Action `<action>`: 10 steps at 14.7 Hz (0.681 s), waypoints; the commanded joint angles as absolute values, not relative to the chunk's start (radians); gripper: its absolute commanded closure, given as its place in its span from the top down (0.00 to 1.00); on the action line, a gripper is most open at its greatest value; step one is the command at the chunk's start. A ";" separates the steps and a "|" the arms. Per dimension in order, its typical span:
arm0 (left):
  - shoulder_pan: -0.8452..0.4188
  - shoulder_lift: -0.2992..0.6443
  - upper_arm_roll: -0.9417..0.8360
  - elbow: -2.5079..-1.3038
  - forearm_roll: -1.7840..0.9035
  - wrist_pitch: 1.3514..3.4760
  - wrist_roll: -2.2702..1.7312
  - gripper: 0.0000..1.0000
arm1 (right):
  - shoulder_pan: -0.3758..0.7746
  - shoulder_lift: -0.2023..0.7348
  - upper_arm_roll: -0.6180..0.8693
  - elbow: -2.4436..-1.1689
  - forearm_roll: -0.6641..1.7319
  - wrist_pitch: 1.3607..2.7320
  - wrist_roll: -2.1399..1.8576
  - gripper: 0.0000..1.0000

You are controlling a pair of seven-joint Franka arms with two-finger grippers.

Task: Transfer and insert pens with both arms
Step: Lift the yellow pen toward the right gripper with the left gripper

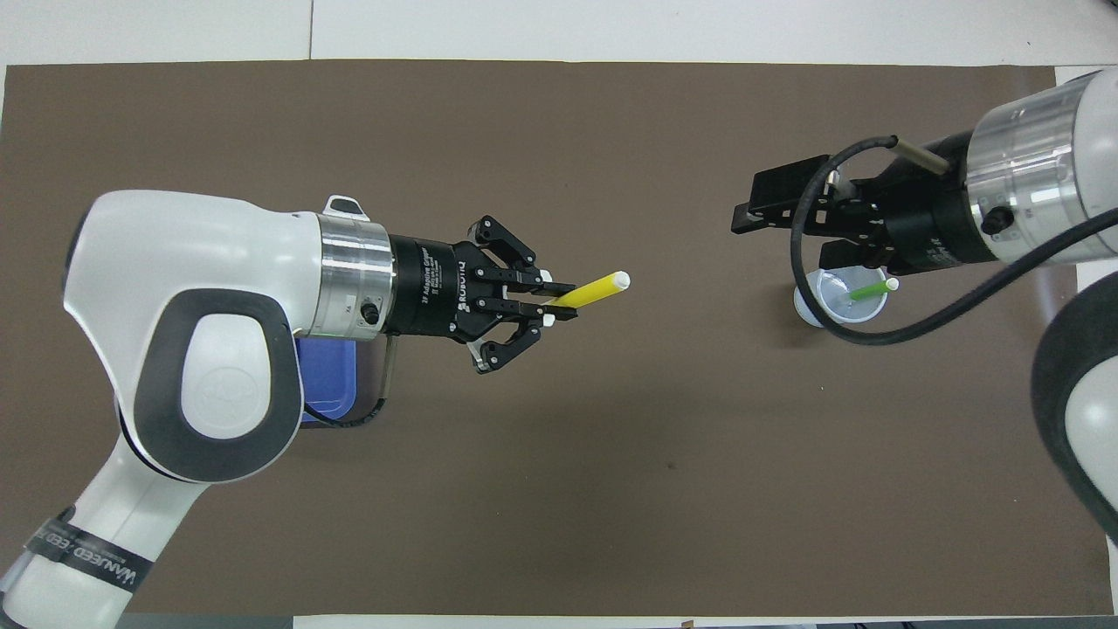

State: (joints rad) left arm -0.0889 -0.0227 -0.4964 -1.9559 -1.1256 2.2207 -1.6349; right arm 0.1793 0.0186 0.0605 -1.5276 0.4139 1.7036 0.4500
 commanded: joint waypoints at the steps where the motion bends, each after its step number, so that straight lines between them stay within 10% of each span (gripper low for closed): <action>1: -0.133 -0.074 -0.483 -2.019 -1.195 2.295 -1.652 0.00 | 0.210 0.020 0.063 -1.546 0.436 1.738 0.495 1.00; 10: -0.202 -0.089 -0.483 -2.056 -1.284 2.405 -1.652 0.00 | 0.276 0.008 0.064 -1.606 0.431 1.761 0.497 0.98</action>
State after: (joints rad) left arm -0.1814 -0.0461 -0.4960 -2.0148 -1.2495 2.3759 -1.6429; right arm 0.2757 0.0255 0.0636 -1.5758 0.4144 1.7338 0.4853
